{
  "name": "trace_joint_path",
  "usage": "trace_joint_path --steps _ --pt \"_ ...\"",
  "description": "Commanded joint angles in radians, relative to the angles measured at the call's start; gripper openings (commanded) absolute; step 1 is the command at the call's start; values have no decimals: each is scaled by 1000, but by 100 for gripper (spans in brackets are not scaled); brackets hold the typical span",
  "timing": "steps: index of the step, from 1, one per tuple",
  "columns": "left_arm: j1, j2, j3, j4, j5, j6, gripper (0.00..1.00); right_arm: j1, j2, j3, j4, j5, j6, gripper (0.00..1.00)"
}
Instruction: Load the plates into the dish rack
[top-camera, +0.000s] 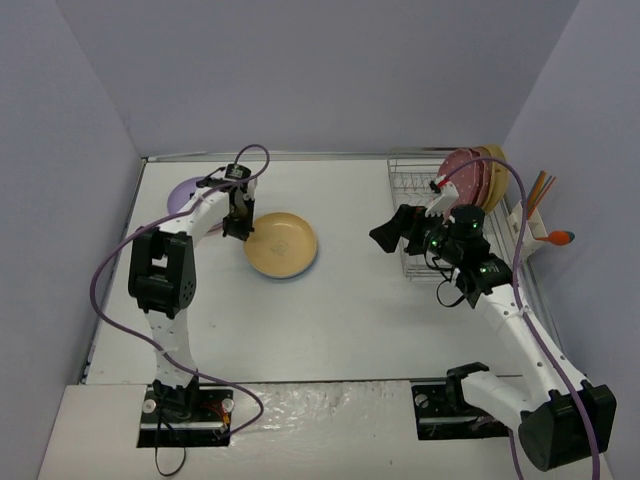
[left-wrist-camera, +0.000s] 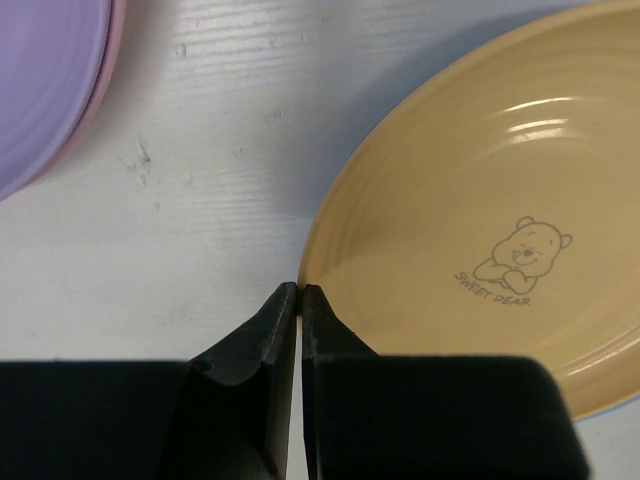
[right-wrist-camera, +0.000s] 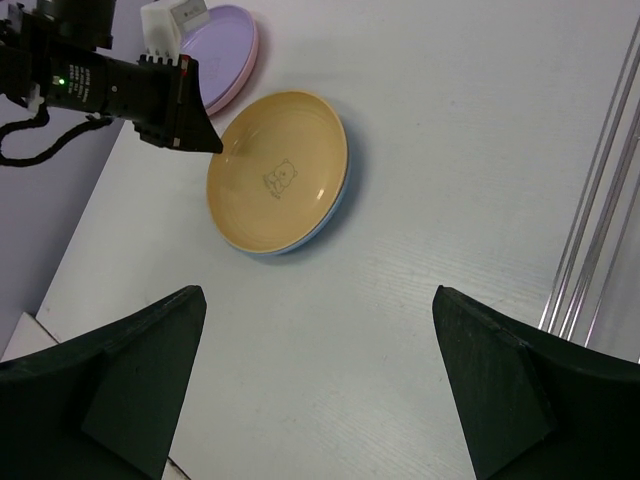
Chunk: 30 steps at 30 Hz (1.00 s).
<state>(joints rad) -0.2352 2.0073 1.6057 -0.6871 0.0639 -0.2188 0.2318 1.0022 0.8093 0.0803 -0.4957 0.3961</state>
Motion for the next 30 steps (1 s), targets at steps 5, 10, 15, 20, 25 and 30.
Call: trace_joint_path --steps 5,10,15,20,25,30 --pt "7 -208 -78 23 73 -227 0 151 78 60 64 108 38 94" --pt "8 -287 -144 54 102 -348 0 253 165 69 121 195 171 93" --pt "10 -376 -211 116 173 -479 0 305 266 65 221 228 307 94" --pt "17 -462 -277 160 169 -561 0 343 358 67 285 248 395 94" --pt "33 -545 -345 186 166 -603 0 353 422 60 340 248 463 94" --pt "34 -610 -420 257 216 -653 0 356 469 72 382 236 494 94"
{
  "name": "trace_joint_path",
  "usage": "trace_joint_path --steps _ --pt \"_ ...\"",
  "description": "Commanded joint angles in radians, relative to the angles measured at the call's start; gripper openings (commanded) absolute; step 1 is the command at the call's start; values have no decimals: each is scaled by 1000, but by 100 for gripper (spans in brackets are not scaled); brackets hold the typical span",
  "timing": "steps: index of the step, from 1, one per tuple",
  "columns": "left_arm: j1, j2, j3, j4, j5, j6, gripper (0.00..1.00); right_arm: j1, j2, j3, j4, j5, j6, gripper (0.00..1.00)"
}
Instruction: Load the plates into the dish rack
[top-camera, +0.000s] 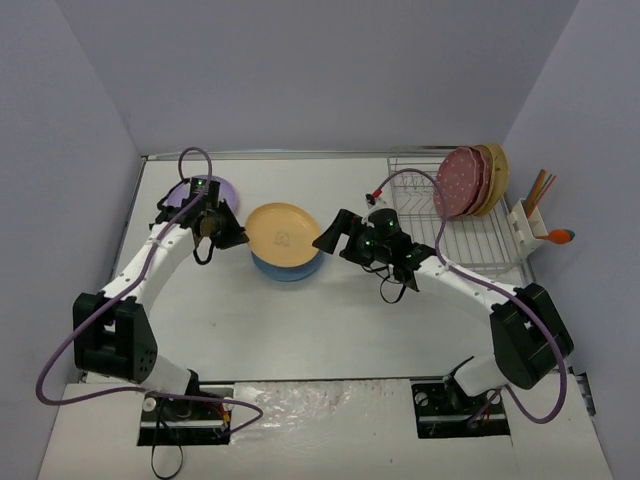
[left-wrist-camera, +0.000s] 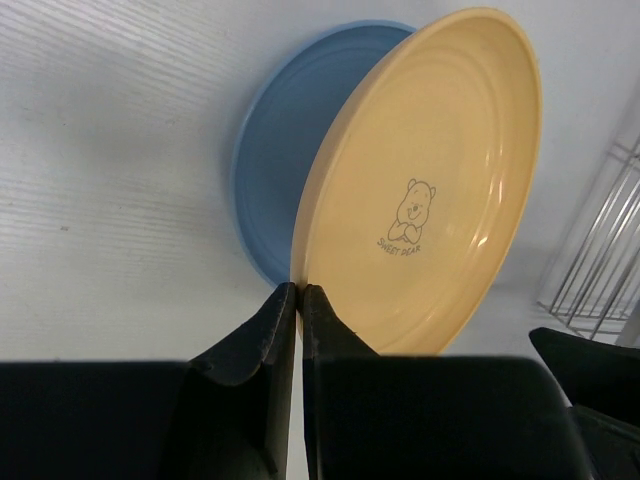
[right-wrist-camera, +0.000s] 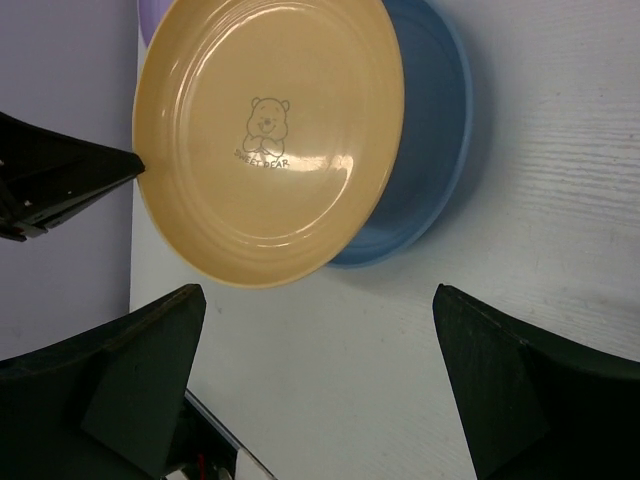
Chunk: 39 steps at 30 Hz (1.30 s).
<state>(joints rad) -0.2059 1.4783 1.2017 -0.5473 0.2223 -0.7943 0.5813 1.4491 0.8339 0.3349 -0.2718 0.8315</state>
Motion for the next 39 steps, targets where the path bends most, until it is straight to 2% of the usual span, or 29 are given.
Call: trace_joint_path --steps 1,11,18,24,27,28,29,30,33,35,36,39 --pt "4 -95 -32 134 68 -85 0 6 28 53 131 11 61 94" --pt "5 -239 -147 241 152 -183 0 5 123 105 179 -21 92 93" --pt "3 -314 -196 287 172 -222 0 -1 146 116 226 -54 114 84" --pt "3 -328 -232 303 186 -221 0 -7 108 105 272 -75 118 60" --pt "3 -331 -252 319 189 -218 0 -8 72 99 258 -57 102 39" --pt "3 -328 -257 319 186 -212 0 -11 53 97 251 -46 91 37" --pt "2 -326 -257 317 184 -208 0 -12 44 94 247 -41 86 30" --pt "3 -326 -257 317 184 -207 0 -12 35 93 246 -41 86 29" --pt "1 -316 -257 314 183 -190 0 -26 5 94 212 -29 55 14" --pt "0 -310 -256 314 182 -179 0 -32 -21 96 195 -18 31 10" --pt "1 -305 -254 312 180 -172 2 -36 -28 97 183 -14 16 8" --pt "2 -286 -244 286 172 -137 21 -60 -73 120 114 18 -44 1"
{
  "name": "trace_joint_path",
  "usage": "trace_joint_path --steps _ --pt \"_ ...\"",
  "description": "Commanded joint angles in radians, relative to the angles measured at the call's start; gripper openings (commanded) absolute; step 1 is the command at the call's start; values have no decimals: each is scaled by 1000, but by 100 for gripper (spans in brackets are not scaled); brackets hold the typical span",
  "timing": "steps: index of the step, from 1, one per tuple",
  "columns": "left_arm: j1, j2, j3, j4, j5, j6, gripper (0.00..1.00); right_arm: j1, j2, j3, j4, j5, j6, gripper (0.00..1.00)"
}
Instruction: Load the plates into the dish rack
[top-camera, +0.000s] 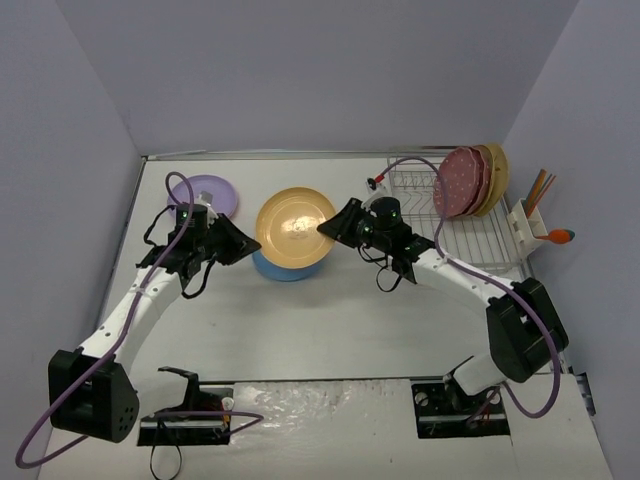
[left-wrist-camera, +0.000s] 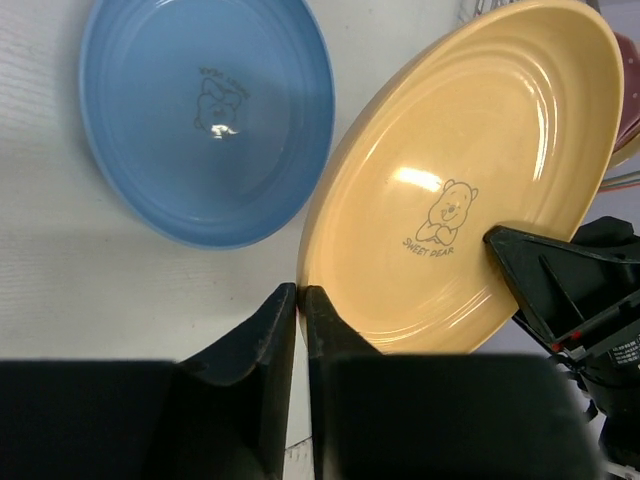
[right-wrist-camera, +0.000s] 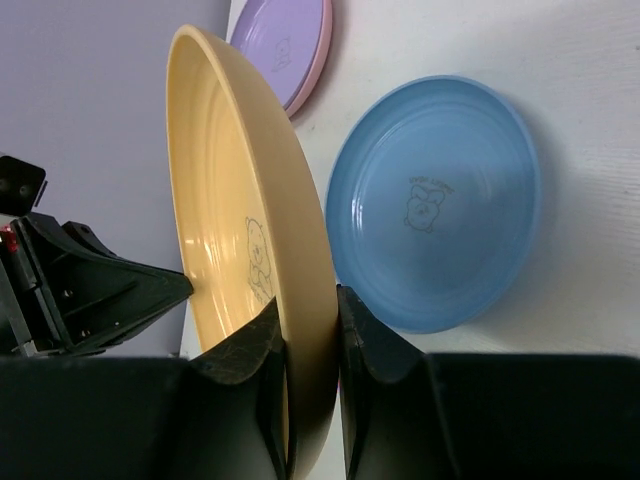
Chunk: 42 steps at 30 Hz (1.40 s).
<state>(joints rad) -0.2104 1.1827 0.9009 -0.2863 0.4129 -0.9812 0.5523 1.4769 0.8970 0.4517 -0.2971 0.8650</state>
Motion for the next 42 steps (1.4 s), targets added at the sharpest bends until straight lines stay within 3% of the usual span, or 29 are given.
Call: trace_joint_path --steps 1,8,12,17,19,28,42 --pt "6 14 63 9 -28 64 29 -44 -114 72 -35 63 -112 0" --pt "14 17 136 -181 -184 254 76 -183 -196 230 -277 231 -402 0" --pt "25 17 174 -293 -342 401 89 -233 -209 324 -353 491 -662 0" --pt "54 6 146 -335 -464 532 95 -283 -126 435 -350 807 -974 0" --pt "58 5 132 -327 -491 555 96 -319 -68 486 -344 843 -1024 0" --pt "85 25 109 -285 -469 597 97 -443 118 571 -205 873 -1174 0" --pt "111 5 91 -271 -448 585 97 -482 268 575 -192 745 -1147 0"
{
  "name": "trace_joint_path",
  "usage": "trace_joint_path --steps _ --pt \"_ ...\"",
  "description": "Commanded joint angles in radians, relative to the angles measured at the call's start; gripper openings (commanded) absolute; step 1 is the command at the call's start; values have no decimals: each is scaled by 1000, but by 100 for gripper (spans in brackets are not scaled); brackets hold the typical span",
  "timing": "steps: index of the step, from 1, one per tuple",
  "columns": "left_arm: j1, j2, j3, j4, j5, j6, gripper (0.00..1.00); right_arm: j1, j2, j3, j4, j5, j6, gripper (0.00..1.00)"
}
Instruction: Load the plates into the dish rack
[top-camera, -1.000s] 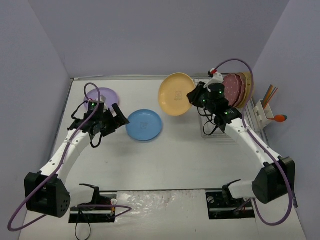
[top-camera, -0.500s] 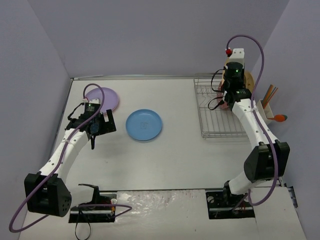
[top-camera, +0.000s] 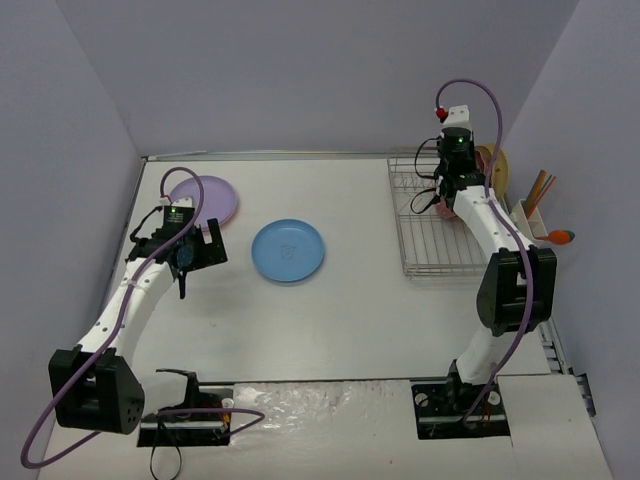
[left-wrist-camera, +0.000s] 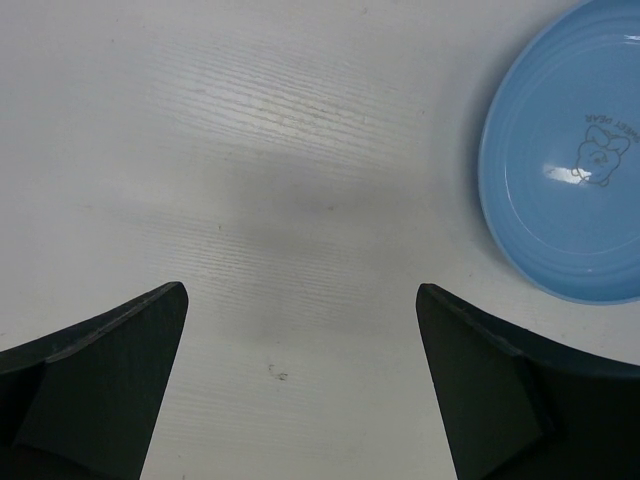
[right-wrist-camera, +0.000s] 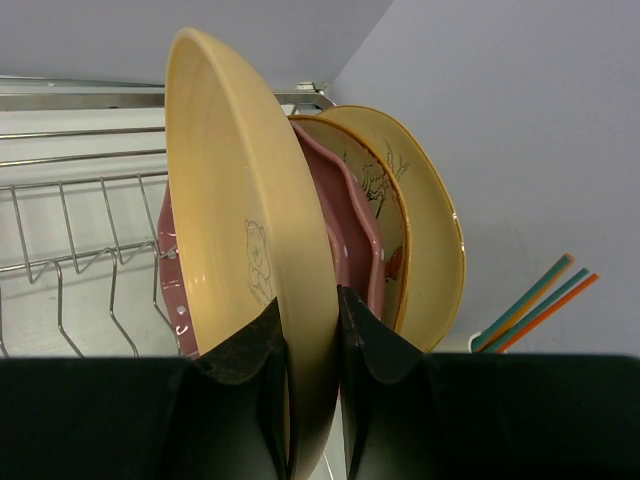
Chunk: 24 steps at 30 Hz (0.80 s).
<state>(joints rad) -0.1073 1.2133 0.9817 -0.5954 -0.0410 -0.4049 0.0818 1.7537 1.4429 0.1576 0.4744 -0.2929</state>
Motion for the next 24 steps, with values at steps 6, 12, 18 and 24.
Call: trace_joint_path --steps 6,12,18,24 --pt "9 -21 6 45 38 4 97 -17 11 -26 102 -81 63 0" --pt "9 -5 5 43 77 -15 97 -22 30 -60 102 -124 120 13" --pt "6 23 10 39 127 -53 97 -23 -8 -81 97 -144 147 41" --pt "-11 86 32 43 168 -108 97 -21 -121 -101 43 -197 190 66"
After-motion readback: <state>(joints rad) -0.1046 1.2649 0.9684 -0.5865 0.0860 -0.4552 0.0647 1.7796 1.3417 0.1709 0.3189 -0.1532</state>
